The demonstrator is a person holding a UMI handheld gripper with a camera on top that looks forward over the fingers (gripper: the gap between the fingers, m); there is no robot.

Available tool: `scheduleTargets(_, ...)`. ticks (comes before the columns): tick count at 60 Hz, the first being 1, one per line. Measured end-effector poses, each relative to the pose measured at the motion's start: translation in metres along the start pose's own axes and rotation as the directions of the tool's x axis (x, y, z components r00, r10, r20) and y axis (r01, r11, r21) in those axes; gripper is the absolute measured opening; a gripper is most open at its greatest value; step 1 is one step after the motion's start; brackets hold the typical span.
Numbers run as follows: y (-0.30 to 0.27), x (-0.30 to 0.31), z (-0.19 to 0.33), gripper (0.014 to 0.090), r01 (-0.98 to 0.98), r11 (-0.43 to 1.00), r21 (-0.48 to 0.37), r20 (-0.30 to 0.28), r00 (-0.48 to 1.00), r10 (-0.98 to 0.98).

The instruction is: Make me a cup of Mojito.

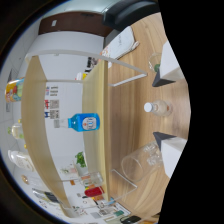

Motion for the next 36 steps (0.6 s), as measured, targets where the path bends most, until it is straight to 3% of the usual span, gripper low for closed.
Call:
scheduleTargets(9,-0.030,-0.011,-0.048,0.0853,-0.003,0.998,0.064,-0.038,0.999,0.006)
scheduleTargets(19,-0.038,-0.045,-0.094,0.0847,-0.011,0.997,0.078,-0.045,0.999,0.014)
scheduleTargets(36,-0.011,-0.127,-0.119,0.0849,-0.018,0.999,0.045,0.009,1.000,0.017)
